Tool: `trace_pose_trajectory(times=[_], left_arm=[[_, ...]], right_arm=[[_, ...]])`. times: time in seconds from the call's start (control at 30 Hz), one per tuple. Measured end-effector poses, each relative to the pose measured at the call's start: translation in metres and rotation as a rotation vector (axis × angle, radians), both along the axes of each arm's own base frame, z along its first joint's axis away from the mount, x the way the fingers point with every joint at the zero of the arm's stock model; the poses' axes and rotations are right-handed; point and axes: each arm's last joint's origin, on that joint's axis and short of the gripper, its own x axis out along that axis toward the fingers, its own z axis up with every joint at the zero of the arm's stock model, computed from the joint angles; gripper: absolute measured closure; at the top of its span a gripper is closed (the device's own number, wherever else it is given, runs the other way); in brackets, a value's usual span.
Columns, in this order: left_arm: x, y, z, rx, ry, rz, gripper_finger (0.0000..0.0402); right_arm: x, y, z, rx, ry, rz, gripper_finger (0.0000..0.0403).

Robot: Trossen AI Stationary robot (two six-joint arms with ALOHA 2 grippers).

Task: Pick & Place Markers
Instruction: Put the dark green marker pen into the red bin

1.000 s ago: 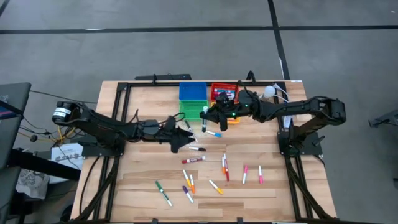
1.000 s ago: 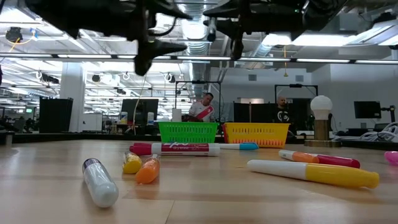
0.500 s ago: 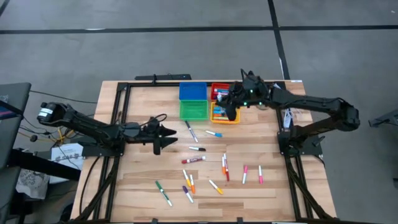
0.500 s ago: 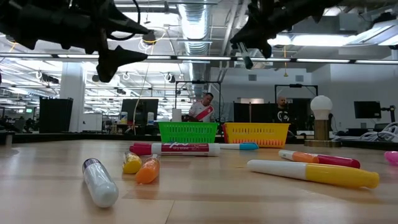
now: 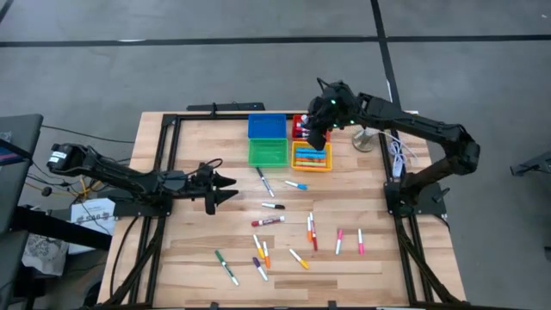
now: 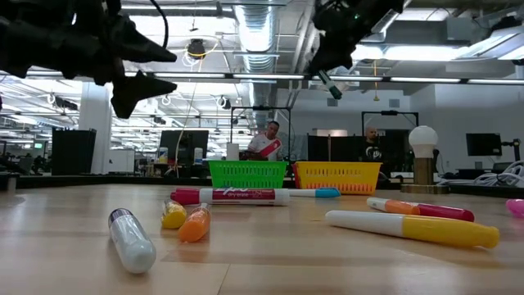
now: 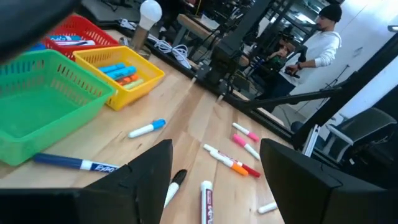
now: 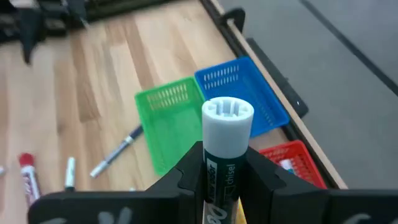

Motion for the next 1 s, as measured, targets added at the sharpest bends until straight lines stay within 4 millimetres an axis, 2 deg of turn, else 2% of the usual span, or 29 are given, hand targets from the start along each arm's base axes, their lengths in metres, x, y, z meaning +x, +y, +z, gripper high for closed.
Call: trace_pose_trajectory(times=[0.17, 0.47, 0.67, 1.0], left_arm=[[-0.004, 0.001, 0.006, 0.066, -0.043, -0.006, 0.0160], [-0.011, 0.002, 0.018, 0.144, -0.115, -0.007, 0.0160], [-0.012, 0.002, 0.015, 0.149, -0.101, -0.008, 0.0160], [-0.013, 0.002, 0.016, 0.138, -0.119, -0.054, 0.0160]], right_arm=[[0.009, -0.015, -0.015, -0.016, 0.102, 0.002, 0.0344], [0.023, -0.038, -0.056, 0.016, 0.260, 0.008, 0.0344], [0.025, -0.053, -0.077, -0.037, 0.373, 0.012, 0.0344], [0.031, -0.073, -0.106, -0.059, 0.452, 0.021, 0.0344]])
